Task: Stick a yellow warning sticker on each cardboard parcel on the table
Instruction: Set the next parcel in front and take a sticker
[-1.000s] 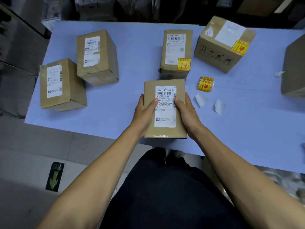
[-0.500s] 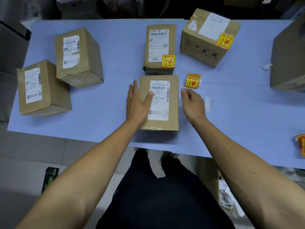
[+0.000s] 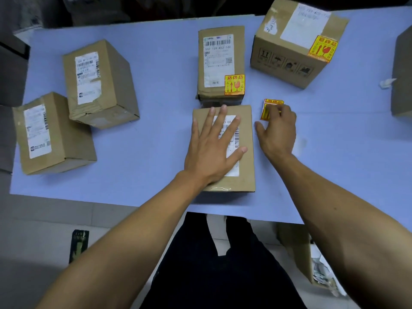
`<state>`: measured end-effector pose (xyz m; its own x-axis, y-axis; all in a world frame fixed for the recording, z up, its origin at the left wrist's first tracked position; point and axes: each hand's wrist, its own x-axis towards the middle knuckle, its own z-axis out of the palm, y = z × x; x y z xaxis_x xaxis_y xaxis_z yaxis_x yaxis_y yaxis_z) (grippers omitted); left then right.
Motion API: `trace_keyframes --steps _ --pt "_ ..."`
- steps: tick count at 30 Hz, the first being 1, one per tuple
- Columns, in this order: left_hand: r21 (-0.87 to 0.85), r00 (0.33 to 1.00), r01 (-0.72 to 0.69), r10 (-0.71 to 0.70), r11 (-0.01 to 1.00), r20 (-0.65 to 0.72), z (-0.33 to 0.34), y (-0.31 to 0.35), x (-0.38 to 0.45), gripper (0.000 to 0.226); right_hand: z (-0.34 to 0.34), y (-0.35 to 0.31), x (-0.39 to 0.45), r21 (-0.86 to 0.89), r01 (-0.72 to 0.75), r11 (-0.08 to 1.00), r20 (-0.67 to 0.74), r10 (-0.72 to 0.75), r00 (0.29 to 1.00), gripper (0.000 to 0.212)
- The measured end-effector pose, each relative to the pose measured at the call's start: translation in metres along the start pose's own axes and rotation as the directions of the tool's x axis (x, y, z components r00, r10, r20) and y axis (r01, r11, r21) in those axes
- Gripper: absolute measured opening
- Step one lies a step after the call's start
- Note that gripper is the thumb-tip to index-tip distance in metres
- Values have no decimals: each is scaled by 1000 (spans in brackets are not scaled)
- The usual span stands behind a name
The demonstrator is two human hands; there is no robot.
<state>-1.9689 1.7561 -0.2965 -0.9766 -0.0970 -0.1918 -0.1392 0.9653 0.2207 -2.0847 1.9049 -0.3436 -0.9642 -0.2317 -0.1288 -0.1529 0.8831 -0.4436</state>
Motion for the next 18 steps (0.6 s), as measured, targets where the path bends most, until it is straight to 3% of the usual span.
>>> trace_keyframes --steps 4,10,18 --pt "-6 1000 -3 3 1000 -19 2 -2 0 71 8 -3 6 -6 -77 997 -37 77 996 44" --pt "-21 999 -9 8 1000 -34 1 -1 0 71 14 -4 7 -36 -108 994 -128 102 987 29" --pt "-14 999 -6 5 1000 -43 3 -1 0 71 14 -7 14 -92 -189 978 -130 176 976 41"
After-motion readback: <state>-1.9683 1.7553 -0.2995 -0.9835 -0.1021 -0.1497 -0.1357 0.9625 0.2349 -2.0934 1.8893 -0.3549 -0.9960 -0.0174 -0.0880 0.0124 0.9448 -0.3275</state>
